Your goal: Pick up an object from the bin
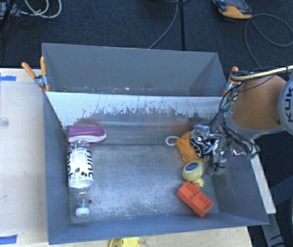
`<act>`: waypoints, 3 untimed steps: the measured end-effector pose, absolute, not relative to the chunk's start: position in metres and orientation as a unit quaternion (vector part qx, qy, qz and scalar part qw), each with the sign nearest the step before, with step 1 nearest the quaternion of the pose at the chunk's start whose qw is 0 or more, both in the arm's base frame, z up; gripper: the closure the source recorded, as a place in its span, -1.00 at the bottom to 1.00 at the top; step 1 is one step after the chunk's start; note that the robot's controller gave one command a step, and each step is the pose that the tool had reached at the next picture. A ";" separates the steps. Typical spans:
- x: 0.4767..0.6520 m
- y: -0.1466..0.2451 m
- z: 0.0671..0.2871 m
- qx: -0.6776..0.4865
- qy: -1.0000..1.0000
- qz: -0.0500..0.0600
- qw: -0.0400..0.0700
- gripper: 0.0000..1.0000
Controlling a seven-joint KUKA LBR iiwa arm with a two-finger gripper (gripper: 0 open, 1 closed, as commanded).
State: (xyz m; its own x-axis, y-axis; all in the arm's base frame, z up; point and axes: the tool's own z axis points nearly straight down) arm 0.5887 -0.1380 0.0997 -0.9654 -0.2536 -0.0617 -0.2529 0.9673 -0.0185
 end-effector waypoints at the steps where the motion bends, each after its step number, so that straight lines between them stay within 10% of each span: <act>1: 0.583 -0.114 0.090 -0.182 0.983 -0.007 0.034 -1.00; 3: 0.558 -0.115 0.138 -0.194 0.980 -0.007 0.033 -1.00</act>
Offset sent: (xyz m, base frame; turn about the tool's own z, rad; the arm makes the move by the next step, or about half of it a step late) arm -0.0239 0.0448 0.1075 -0.0090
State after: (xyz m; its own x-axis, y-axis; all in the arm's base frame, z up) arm 0.5581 -0.1154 0.1378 -0.9221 -0.3818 -0.0623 -0.3808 0.9242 -0.0273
